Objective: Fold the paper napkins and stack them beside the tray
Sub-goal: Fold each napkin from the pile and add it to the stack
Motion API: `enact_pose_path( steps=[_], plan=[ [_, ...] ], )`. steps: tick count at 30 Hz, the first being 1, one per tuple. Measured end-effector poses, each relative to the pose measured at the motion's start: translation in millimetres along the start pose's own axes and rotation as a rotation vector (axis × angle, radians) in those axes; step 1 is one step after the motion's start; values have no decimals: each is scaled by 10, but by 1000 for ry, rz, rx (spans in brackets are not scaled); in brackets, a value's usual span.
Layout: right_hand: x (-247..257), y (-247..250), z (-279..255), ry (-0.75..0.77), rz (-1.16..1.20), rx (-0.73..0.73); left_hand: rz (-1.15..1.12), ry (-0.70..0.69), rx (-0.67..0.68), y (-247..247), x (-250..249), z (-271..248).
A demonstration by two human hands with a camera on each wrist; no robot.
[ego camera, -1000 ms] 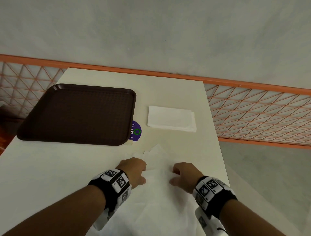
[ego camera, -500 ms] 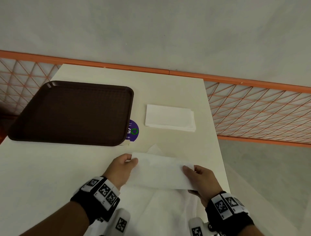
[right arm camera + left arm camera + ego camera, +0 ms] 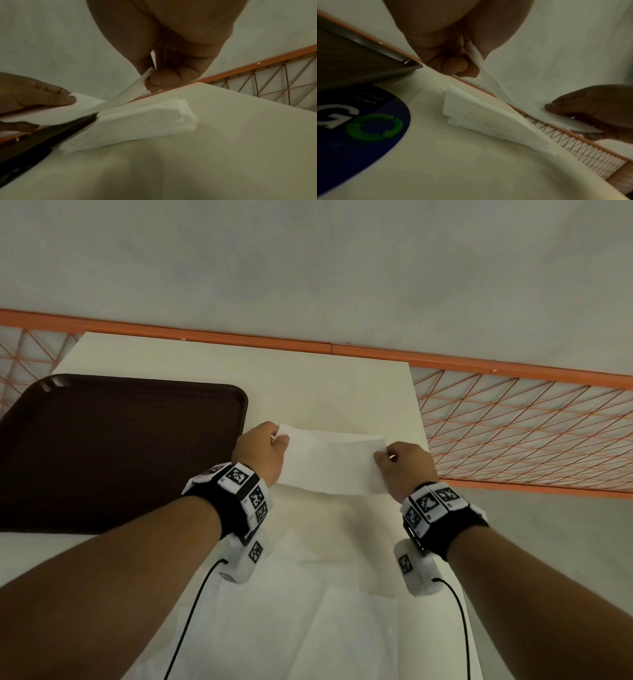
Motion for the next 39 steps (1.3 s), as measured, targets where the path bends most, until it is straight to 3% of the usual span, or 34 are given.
enact_pose_path(
  steps=[12, 23, 32, 39],
  plan=[
    [-84, -191, 485, -66, -129, 45, 239, 41, 65, -276, 12, 396],
    [-122, -230, 370, -115, -154, 62, 395, 165, 110, -292, -34, 285],
    [-63, -270, 336, -117, -207, 100, 526, 139, 207, -379, -92, 269],
    [-96, -74, 16, -72, -156, 97, 512, 72, 198, -35, -38, 30]
  ],
)
Point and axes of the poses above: each hand's wrist, its own z-axis towards the middle knuckle, its own y-axis out of the back of the hand, x = y × z, the point moved 1 cm from there along z, towards the middle knuckle
